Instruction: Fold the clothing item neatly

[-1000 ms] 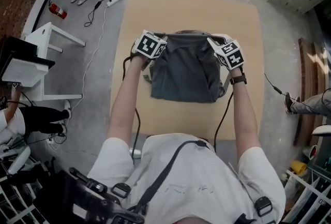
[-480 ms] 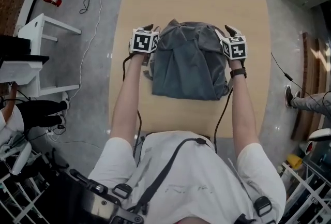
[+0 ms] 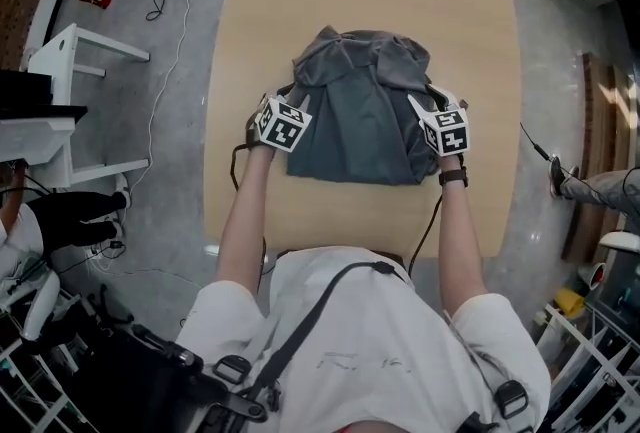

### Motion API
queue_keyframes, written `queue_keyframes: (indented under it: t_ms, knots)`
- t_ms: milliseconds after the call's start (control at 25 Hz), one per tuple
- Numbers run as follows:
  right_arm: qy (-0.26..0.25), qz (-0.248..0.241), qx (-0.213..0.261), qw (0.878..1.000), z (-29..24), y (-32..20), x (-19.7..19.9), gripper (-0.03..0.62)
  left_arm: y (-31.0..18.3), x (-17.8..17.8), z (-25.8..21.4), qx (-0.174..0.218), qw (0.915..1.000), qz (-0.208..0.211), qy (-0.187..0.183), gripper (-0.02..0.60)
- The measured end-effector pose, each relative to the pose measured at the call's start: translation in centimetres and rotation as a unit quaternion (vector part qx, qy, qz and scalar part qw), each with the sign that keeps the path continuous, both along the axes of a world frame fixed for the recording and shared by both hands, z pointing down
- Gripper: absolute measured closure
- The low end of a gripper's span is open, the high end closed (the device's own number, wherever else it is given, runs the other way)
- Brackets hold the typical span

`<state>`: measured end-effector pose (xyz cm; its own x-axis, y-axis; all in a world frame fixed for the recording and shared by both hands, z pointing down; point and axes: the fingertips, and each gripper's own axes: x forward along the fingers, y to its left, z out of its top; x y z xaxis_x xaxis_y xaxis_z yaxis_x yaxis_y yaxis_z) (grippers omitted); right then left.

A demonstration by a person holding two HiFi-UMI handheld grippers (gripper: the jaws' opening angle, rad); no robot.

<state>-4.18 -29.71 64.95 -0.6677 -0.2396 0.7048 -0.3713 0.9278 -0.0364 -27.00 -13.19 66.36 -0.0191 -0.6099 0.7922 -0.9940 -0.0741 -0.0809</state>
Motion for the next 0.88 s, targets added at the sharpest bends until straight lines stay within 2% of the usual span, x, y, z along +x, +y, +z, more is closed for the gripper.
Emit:
queue_keyframes:
  t_ms: [80,200,320,400,440,480,520,560,600,680,720,760,800,840,880]
  knots:
    - [0.007,-0.023,0.01,1.0,0.7,0.5,-0.5,0.392,-0.3,0.0,0.6,-0.003,0.9998,0.007,-0.017,0.42]
    - [0.012,-0.045,0.023,0.999,1.4,0.5,-1.7,0.402,-1.5,-1.1,1.4,0.005,0.999,-0.045,-0.001,0.42]
    - [0.034,-0.06,0.041,0.997,2.8,-0.3,-3.1,0.404,-2.5,-1.9,2.2,0.005,0.9897,-0.121,0.077,0.42]
    - [0.066,-0.069,0.044,0.994,4.1,-0.9,-3.4,0.43,-2.9,-2.0,3.0,-0.004,0.9771,-0.157,0.143,0.422]
    - [0.079,-0.074,0.044,0.993,4.5,-1.1,-3.5,0.468,-3.2,-1.9,3.5,-0.007,0.9703,-0.168,0.174,0.439]
    - [0.086,-0.076,0.045,0.992,4.8,-1.5,-3.5,0.537,-3.6,-1.8,3.6,-0.005,0.9633,-0.174,0.204,0.539]
    - [0.084,-0.07,0.045,0.993,4.7,-2.3,-3.5,0.556,-4.4,-1.9,3.1,0.007,0.9545,-0.178,0.239,0.555]
    - [0.07,-0.049,0.04,0.996,4.2,-3.6,-3.4,0.561,-5.6,-2.1,2.1,0.028,0.9409,-0.185,0.282,0.555]
    - [0.045,-0.012,0.028,0.999,3.5,-5.5,-3.2,0.563,-7.0,-2.9,0.6,0.057,0.9201,-0.199,0.332,0.555]
    - [-0.012,0.091,-0.011,0.996,1.5,-10.6,-2.2,0.565,-10.3,-6.6,-3.0,0.122,0.8675,-0.249,0.413,0.555]
    - [-0.031,0.144,-0.028,0.989,0.8,-13.4,-1.4,0.561,-11.8,-9.1,-4.6,0.15,0.8494,-0.274,0.425,0.554]
    - [-0.043,0.193,-0.042,0.979,0.5,-15.9,-0.3,0.543,-12.8,-11.5,-5.8,0.172,0.8431,-0.293,0.417,0.525]
    - [-0.05,0.235,-0.051,0.969,0.5,-17.9,0.8,0.469,-13.3,-13.6,-6.7,0.189,0.8459,-0.305,0.395,0.446]
    - [-0.055,0.268,-0.058,0.96,0.4,-19.4,1.8,0.365,-13.4,-15.2,-7.3,0.2,0.8527,-0.313,0.367,0.422]
    - [-0.064,0.29,-0.06,0.953,0.0,-20.5,2.6,0.324,-13.2,-16.2,-7.7,0.208,0.8609,-0.317,0.339,0.404]
